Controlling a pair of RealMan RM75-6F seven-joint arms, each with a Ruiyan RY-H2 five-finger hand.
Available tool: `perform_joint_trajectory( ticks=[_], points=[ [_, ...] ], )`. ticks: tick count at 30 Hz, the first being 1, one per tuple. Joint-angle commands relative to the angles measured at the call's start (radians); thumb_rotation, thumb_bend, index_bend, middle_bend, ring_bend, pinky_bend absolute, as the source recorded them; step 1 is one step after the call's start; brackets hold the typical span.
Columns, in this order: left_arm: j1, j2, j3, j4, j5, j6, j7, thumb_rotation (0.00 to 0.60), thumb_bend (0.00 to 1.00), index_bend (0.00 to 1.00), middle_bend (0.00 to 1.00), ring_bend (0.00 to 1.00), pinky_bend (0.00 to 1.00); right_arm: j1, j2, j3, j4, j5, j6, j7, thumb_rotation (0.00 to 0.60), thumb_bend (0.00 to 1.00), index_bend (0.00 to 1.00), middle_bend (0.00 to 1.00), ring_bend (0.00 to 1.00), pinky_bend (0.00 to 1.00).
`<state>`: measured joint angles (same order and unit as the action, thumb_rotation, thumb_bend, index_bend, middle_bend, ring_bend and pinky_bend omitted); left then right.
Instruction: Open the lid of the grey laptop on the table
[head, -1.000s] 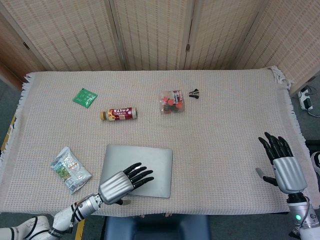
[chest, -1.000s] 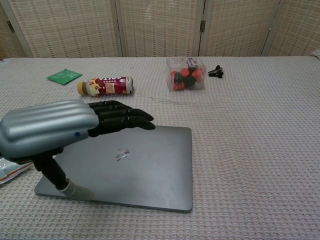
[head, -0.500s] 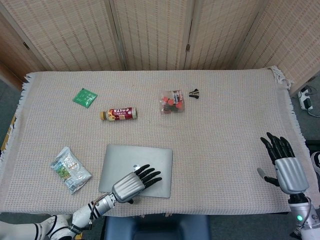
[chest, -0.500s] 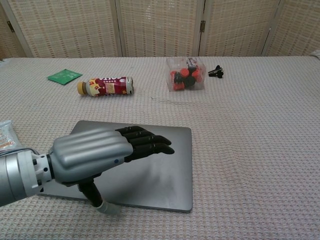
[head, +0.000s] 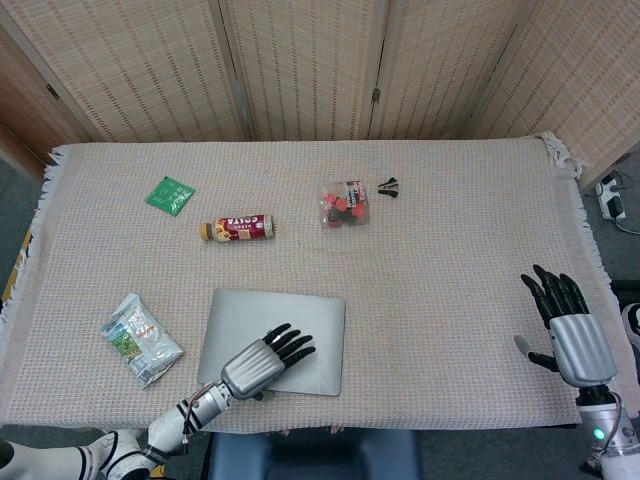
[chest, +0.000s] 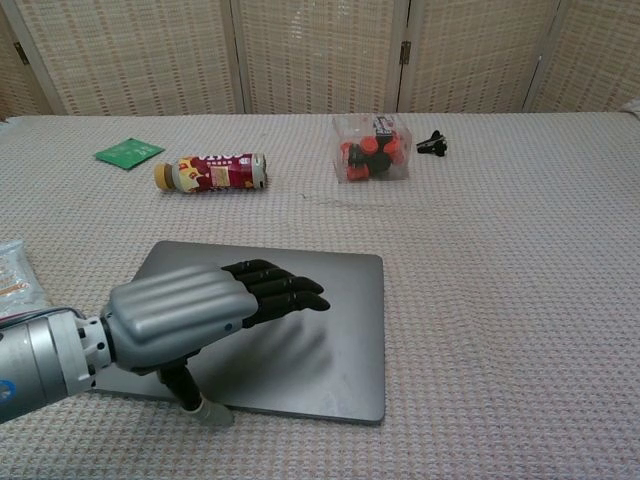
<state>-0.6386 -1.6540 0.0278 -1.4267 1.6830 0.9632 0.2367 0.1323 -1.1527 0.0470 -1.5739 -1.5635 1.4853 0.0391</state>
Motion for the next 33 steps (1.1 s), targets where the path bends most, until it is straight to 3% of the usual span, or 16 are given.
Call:
perform_joint_trajectory(
  ticks=[1, 15, 22, 33],
  points=[
    [0.002, -0.004, 0.004, 0.007, -0.004, 0.009, -0.001, 0.6, 0.13, 0.1, 0.07, 0.04, 0.0, 0.001, 0.001, 0.001, 0.0, -0.001, -0.002, -0.002, 0.6, 0.29, 0.0, 0.0, 0.03, 0.0],
    [0.005, 0.0, 0.01, 0.019, -0.029, 0.036, -0.004, 0.6, 0.15, 0.12, 0.08, 0.05, 0.0, 0.003, -0.005, 0.003, 0.006, 0.002, -0.011, 0.004, 0.6, 0.29, 0.0, 0.0, 0.03, 0.0],
    [0.009, -0.009, 0.022, 0.044, -0.017, 0.064, -0.027, 0.6, 0.37, 0.14, 0.1, 0.06, 0.0, 0.006, -0.007, 0.002, 0.005, -0.006, -0.013, 0.001, 0.6, 0.29, 0.0, 0.0, 0.02, 0.0],
    [0.029, -0.049, 0.021, 0.124, 0.011, 0.158, -0.089, 0.6, 0.51, 0.17, 0.14, 0.08, 0.0, 0.003, -0.012, -0.009, 0.002, -0.028, -0.005, 0.001, 0.6, 0.29, 0.0, 0.0, 0.02, 0.0]
  ],
)
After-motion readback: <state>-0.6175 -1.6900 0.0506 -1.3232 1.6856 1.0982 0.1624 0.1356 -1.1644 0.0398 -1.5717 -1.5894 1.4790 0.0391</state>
